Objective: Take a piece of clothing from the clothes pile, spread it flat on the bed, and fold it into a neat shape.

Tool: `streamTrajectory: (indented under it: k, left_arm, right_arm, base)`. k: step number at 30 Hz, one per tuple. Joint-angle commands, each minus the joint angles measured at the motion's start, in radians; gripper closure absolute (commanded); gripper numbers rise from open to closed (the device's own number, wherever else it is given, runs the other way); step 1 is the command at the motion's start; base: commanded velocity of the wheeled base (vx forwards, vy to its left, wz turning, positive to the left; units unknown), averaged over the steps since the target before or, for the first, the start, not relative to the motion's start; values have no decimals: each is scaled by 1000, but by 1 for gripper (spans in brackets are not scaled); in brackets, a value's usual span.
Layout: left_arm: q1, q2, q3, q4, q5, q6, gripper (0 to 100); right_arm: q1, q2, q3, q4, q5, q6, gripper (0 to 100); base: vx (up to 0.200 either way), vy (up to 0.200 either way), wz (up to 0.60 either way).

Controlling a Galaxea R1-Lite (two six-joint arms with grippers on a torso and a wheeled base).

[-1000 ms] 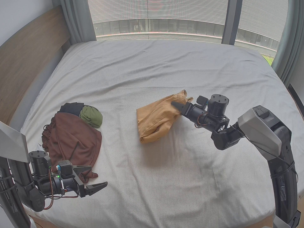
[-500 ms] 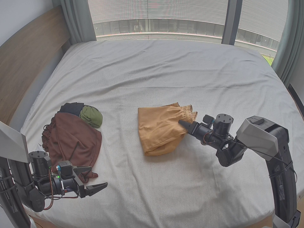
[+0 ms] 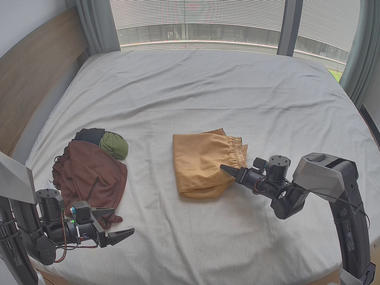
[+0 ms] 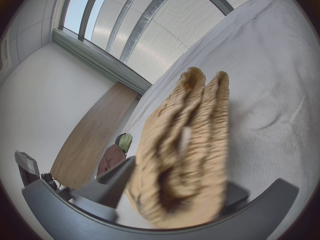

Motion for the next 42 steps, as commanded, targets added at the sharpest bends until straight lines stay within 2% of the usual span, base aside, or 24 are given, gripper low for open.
streamTrajectory:
  k: [1,10,17,20,26,29,34,42]
  left_arm:
    - [0,-5,-1,-1,-1,0,0]
    - [2,-5,-4,-1,0,0,0]
    - [4,-3,-6,-1,-1,0,0]
    - [13,-5,-9,-1,-1,0,0]
    - [14,-3,-10,-1,-15,0,0]
    - [17,0,-9,-1,-15,0,0]
    - [33,3,-7,-1,-23,0,0]
    - [36,3,-6,-1,-29,2,0]
  right_arm:
    - [-12,-60,117,-20,0,-34,0]
    - [8,-192,463,-115,0,-97,0]
    - [80,-320,580,-150,1,-98,0]
    - [91,-369,554,-147,9,-91,0]
    - [80,-370,376,-113,9,-34,0]
    - [73,-303,281,-41,7,-32,0]
    - [50,-198,175,-26,6,-31,0]
    - [30,-110,121,-12,1,-31,0]
  base:
    - [0,0,0]
    - [0,0,0]
    - [0,0,0]
    - [0,0,0]
    - [0,0,0]
    - [0,0,0]
    - [0,0,0]
    - [0,0,0]
